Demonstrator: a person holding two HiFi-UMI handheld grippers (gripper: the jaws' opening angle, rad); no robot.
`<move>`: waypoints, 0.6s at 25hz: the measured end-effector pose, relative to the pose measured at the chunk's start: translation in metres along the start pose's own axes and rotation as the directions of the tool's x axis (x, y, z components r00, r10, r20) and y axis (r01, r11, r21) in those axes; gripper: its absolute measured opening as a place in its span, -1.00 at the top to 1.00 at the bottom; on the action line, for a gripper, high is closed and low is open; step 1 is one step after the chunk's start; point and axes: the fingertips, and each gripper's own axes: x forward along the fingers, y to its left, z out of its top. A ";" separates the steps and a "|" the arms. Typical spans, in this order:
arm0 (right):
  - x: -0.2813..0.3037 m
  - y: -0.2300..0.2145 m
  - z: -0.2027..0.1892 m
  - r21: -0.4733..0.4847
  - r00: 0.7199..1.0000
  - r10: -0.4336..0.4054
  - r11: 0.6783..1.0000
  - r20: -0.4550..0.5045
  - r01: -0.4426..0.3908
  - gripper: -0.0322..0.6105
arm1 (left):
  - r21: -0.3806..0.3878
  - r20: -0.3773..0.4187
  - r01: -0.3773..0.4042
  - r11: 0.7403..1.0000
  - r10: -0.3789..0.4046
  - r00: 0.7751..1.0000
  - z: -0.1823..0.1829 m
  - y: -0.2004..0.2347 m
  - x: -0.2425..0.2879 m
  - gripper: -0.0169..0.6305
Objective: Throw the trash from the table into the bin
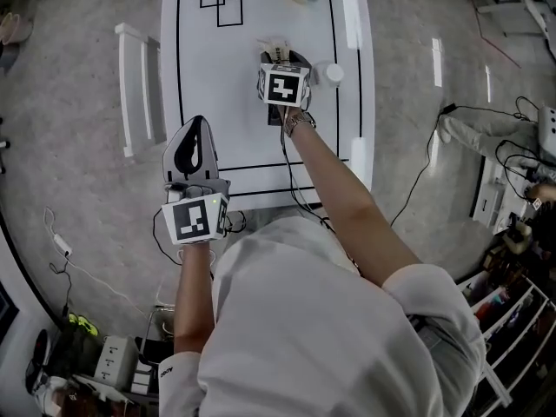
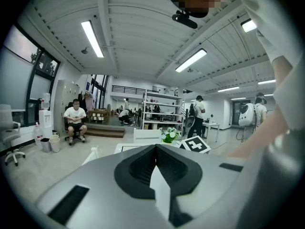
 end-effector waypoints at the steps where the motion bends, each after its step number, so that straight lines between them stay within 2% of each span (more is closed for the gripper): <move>1: 0.008 -0.001 -0.001 -0.003 1.000 0.000 1.000 -0.012 0.000 0.16 | 0.000 -0.009 0.006 1.000 -0.006 1.000 -0.004 -0.001 0.005 0.93; 6: 0.029 -0.008 -0.012 -0.052 0.998 -0.023 0.998 -0.065 0.019 0.21 | -0.020 -0.036 0.010 1.000 -0.011 0.999 -0.021 0.000 0.019 0.93; 8: 0.026 -0.011 -0.018 -0.064 0.997 -0.044 0.997 -0.064 0.040 0.59 | -0.022 -0.040 0.008 1.000 -0.008 0.999 -0.025 0.000 0.017 0.93; 10: 0.021 -0.015 -0.017 -0.063 0.998 -0.057 0.997 -0.041 0.054 0.85 | -0.020 -0.040 0.006 1.000 -0.006 0.999 -0.025 0.001 0.015 0.93; 15: -0.005 -0.011 -0.005 -0.064 0.997 -0.055 0.996 0.052 0.058 0.87 | -0.018 -0.025 0.008 1.000 -0.008 1.000 -0.025 0.002 0.002 0.93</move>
